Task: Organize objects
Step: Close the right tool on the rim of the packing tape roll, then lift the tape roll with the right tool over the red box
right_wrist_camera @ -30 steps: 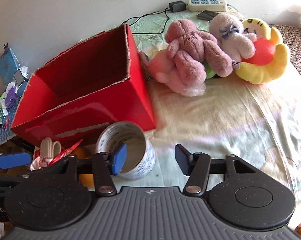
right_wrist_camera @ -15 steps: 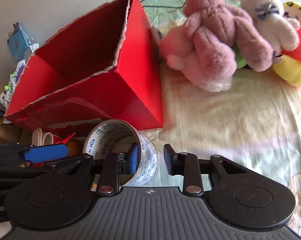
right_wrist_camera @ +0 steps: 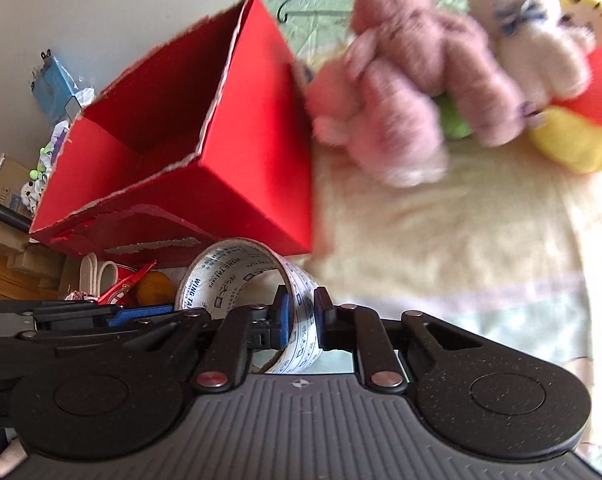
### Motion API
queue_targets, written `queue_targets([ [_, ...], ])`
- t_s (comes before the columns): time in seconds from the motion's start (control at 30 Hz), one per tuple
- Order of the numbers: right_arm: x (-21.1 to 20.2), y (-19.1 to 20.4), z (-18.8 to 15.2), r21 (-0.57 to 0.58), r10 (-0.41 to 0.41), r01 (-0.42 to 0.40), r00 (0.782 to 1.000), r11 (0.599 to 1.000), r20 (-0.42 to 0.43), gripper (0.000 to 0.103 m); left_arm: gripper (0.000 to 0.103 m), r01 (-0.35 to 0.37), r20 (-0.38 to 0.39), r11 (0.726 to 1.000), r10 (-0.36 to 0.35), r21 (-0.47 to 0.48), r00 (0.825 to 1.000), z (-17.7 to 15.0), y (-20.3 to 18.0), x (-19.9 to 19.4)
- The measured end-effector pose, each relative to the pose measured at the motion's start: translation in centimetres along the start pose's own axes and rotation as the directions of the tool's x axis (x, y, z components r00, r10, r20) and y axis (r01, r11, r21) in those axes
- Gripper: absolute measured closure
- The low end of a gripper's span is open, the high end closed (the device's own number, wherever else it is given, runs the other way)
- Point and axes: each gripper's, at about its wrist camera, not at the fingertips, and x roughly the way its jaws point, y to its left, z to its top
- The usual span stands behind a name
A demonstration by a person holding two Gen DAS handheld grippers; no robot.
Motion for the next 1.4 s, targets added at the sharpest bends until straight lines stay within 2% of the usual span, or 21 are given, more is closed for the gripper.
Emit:
queue_targets([
  [0.1,-2.7,-0.6,0.5,-0.021,-0.029,0.030,0.998,0.999,0.049,0.089,0.094,0.017,0.041,0.998,-0.020,0.062,0.999,0.2,-2.8,-1.5],
  [0.2,-6.3,-0.8,1.1,-0.049,-0.053,0.060,0.989,0.997,0.135,0.089,0.094,0.053,0.101,0.992,-0.065,0.113,0.993,0.7,-5.3,-3.7],
  [0.3,-9.4,-0.6,2.0,-0.076,-0.048,0.067,0.973,0.995,0.226,0.089,0.095,0.070,0.183,0.985,-0.099,0.155,0.978,1.6,-6.8,-6.3],
  [0.4,-10.9,0.3,4.0,-0.115,-0.012,0.049,0.954,0.992,0.301,0.089,0.095,0.053,0.278,0.983,-0.101,0.176,0.955,3.2,-7.0,-9.5],
  [0.5,-10.9,2.0,6.2,-0.164,0.035,0.021,0.944,0.986,0.327,0.089,0.095,0.011,0.360,0.990,-0.061,0.138,0.931,4.7,-6.1,-11.9],
  [0.63,-9.0,4.4,9.5,-0.207,0.079,-0.020,0.956,0.978,0.283,0.089,0.095,-0.028,0.402,0.995,-0.014,0.099,0.915,6.8,-3.5,-13.4],
  [0.7,-7.2,5.8,10.9,-0.235,0.073,-0.013,0.967,0.972,0.246,0.089,0.095,-0.041,0.396,0.996,0.007,0.077,0.918,7.5,-2.0,-13.2],
  [0.83,-3.1,8.0,13.3,-0.242,0.038,-0.001,0.989,0.970,0.146,0.090,0.095,-0.036,0.350,0.998,0.019,0.043,0.937,8.7,1.6,-10.8],
  [0.97,0.8,9.8,14.3,-0.275,-0.029,0.043,0.998,0.961,0.055,0.090,0.095,-0.013,0.283,1.000,0.008,0.014,0.959,9.7,5.5,-7.5],
  [1.13,4.9,11.9,14.5,-0.363,-0.152,0.140,0.988,0.921,-0.006,0.089,0.095,0.043,0.167,0.999,-0.037,-0.032,0.985,10.2,9.5,-2.3],
  [1.27,7.4,13.1,14.5,-0.451,-0.245,0.205,0.969,0.869,-0.030,0.089,0.095,0.056,0.111,0.998,-0.052,-0.038,0.993,10.1,10.7,0.4],
  [1.4,9.0,13.5,14.8,-0.472,-0.298,0.242,0.953,0.848,-0.047,0.090,0.094,0.070,0.072,0.997,-0.068,-0.030,0.995,10.6,11.5,2.2],
])
